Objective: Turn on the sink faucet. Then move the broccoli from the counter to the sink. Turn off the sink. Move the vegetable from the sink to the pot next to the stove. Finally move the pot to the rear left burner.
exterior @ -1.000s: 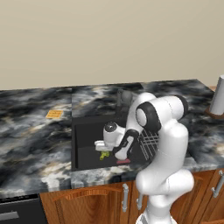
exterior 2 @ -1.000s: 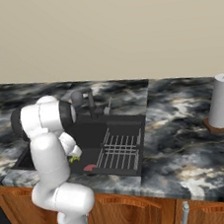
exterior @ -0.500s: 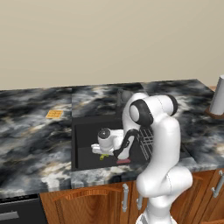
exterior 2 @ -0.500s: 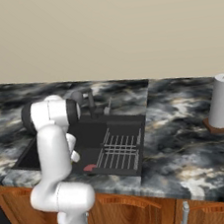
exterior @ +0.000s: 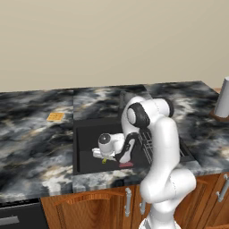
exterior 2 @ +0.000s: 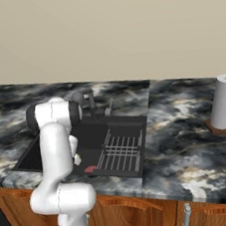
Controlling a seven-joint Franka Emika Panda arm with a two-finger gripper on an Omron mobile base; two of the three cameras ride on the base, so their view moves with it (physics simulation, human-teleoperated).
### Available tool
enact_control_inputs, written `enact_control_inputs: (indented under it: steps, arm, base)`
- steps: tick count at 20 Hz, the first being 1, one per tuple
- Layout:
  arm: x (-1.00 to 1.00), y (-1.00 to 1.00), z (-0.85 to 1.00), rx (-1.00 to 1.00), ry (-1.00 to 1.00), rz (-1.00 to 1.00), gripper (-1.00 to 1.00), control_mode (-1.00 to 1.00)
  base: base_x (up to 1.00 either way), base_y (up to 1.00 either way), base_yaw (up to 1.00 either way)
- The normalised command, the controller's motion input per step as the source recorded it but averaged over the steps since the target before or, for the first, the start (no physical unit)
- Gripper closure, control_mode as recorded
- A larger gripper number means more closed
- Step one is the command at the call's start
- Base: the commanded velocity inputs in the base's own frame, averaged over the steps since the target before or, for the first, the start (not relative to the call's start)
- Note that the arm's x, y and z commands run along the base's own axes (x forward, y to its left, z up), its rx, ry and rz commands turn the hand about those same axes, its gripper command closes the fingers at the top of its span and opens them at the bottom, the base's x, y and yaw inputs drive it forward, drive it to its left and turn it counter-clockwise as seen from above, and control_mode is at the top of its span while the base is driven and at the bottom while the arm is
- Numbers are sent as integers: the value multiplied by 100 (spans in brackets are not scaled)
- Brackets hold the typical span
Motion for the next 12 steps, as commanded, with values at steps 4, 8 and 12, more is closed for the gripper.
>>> enact_control_inputs:
  steps: [4,8,12]
  arm:
    - [35,8,0,-1,9,0,-100,-100]
    - [43,3,0,-1,10,0,-100,-100]
    - [42,3,0,-5,14,0,-100,-100]
  base:
    - [0,0,0]
    - [0,0,0]
    - [0,0,0]
